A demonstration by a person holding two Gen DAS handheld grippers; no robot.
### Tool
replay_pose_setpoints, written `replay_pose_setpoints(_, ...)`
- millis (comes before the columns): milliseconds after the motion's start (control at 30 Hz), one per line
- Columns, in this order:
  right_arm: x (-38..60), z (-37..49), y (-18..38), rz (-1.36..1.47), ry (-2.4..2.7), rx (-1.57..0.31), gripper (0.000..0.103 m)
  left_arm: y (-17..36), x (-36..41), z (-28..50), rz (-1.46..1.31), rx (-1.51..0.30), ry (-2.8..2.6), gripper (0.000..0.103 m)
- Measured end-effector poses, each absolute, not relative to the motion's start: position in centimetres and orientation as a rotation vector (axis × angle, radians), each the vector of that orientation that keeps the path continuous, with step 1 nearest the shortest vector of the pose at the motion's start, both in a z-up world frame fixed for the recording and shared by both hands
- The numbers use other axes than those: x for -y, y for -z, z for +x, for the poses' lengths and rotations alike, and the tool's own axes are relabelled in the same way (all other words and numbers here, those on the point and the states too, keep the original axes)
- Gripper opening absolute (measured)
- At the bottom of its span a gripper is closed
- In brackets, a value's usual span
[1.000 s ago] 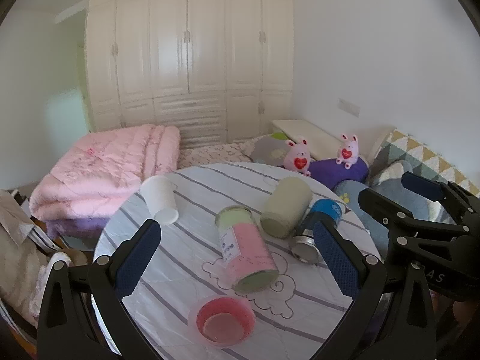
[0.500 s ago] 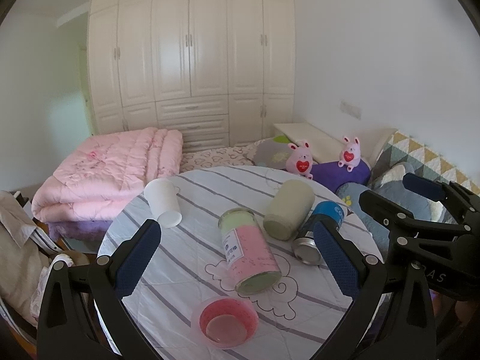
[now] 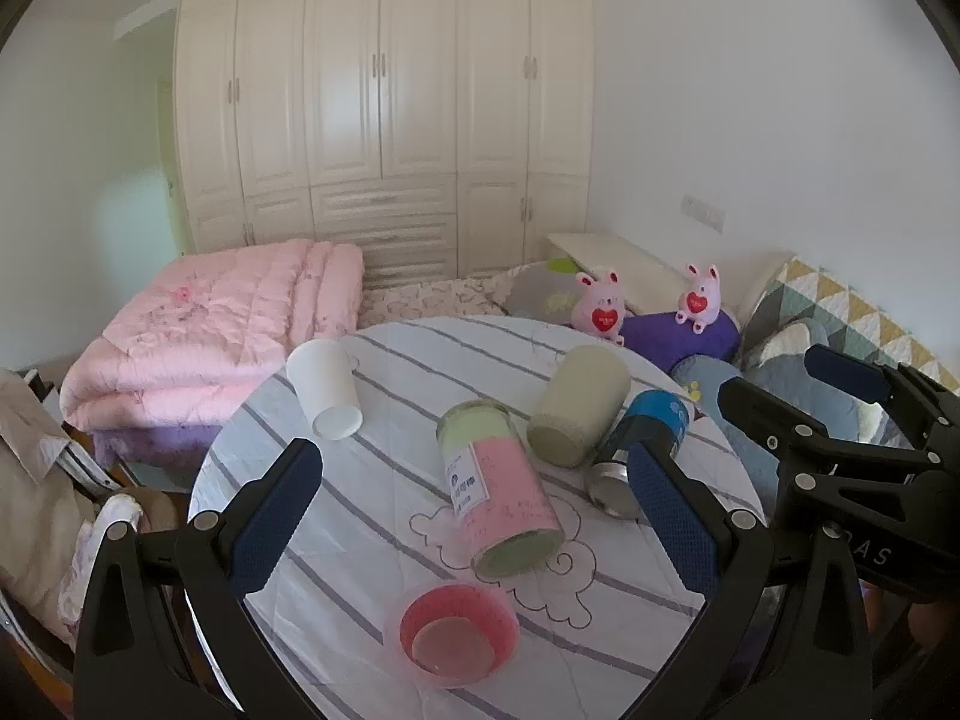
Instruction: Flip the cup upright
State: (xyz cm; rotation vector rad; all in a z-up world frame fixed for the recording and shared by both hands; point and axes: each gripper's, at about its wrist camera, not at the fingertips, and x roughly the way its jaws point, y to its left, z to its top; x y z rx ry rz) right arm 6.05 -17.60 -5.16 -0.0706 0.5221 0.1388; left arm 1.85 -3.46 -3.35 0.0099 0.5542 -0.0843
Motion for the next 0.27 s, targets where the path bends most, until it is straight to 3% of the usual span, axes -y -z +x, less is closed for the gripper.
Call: replay_pose_setpoints(267,17.40,6.10,5.29,-0.069,-0.143,-0.538,0.082,3.56,3.35,1.76,0.006,-0.572,0.081,0.103)
